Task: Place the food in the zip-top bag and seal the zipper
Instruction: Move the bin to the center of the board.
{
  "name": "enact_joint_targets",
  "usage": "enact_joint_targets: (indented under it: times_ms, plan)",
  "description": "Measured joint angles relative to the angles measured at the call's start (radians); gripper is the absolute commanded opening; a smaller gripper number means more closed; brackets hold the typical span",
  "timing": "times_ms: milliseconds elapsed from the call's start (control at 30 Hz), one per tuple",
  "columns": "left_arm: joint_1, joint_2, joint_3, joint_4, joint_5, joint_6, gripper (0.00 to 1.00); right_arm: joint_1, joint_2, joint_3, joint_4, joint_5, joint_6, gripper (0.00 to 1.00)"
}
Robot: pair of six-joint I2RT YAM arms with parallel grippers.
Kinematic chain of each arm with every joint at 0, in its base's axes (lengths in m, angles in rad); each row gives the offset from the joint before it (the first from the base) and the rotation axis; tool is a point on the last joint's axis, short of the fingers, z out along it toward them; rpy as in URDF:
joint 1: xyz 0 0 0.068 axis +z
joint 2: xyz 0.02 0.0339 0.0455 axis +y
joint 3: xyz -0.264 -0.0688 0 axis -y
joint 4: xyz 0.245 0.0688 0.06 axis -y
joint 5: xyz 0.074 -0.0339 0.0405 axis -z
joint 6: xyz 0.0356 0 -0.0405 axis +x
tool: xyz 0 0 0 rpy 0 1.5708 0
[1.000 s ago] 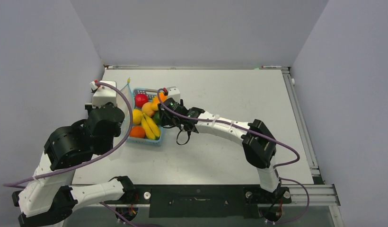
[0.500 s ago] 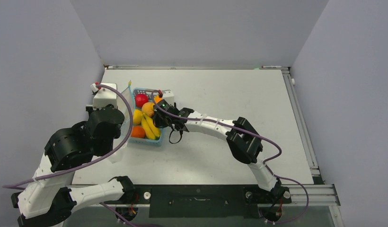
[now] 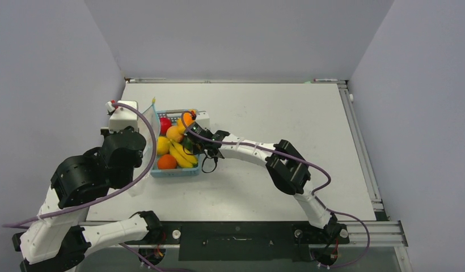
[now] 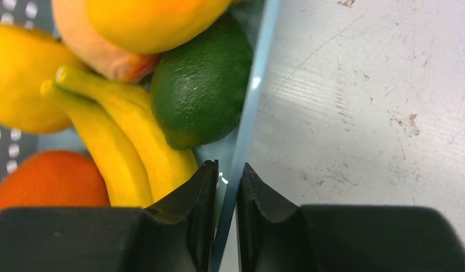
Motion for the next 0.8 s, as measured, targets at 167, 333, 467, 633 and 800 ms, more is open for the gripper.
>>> enact_joint_targets:
  times_ms: [167,333,467,633,800]
  plan:
    - [0.0,0.0,0.0,0.012,0.0,0.001,0.0,-0.01,0.0,-0.001,0.0,0.005,-0.001,0.06]
    - [0.0,0.003,0.0,0.018,0.007,0.003,0.0,-0.024,-0.018,-0.033,0.017,-0.002,-0.01,0.05]
    - [0.0,0.012,-0.001,0.025,0.015,0.009,0.0,-0.056,-0.07,-0.11,0.032,-0.019,-0.023,0.05]
    - [0.001,0.02,-0.013,0.043,0.024,0.021,0.0,-0.134,-0.141,-0.209,0.039,-0.056,-0.071,0.05]
    - [0.002,0.033,-0.029,0.072,0.034,0.027,0.0,-0.204,-0.201,-0.288,0.038,-0.086,-0.135,0.05]
